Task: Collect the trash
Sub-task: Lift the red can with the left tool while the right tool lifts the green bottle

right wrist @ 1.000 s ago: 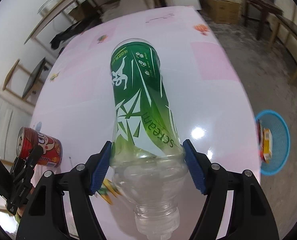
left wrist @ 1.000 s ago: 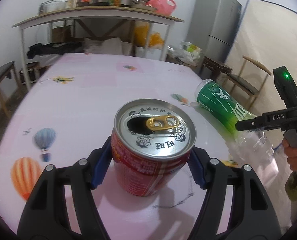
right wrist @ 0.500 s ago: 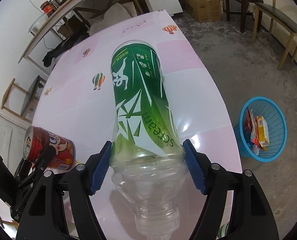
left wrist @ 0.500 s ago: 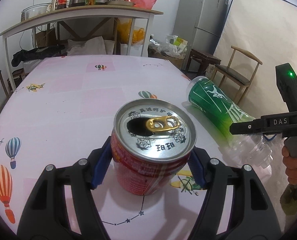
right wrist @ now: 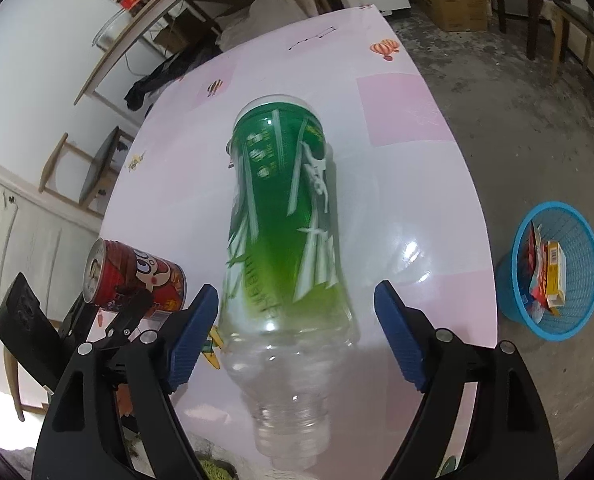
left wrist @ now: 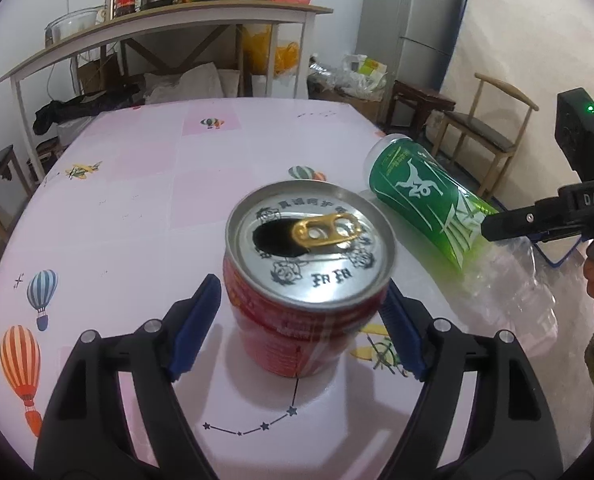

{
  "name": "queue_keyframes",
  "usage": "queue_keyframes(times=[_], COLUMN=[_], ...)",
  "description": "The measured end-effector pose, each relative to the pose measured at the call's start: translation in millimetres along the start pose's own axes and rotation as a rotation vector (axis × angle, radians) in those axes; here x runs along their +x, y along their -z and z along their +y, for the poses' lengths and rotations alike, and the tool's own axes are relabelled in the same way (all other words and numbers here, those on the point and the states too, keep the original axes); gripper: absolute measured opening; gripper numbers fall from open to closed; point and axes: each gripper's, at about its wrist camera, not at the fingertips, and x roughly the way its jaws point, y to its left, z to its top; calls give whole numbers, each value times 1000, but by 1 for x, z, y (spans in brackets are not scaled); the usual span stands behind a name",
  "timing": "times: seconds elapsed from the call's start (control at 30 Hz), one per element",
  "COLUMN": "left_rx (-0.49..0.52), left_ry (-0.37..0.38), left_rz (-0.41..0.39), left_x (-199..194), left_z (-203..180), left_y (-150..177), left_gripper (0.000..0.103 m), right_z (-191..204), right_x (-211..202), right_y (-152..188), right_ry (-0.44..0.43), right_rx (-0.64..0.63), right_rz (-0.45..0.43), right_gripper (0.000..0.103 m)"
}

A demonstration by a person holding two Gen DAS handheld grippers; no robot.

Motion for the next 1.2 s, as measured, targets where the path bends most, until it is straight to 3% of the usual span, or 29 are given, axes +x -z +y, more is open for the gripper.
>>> queue_keyframes(times=[0.63,1.2], left_rx=[-70,-83], left_ry=[-76,-78], left_rz=[107,111], left_x=[9,9], left_z=[-5,-4], left_y=[-9,-9], left_gripper=[65,64], right_z=[13,17], right_x=[16,24], right_y=[-4,-6], right_ry=[17,17], right_rx=[16,8], right_rz=[31,52], right_gripper=[78,76])
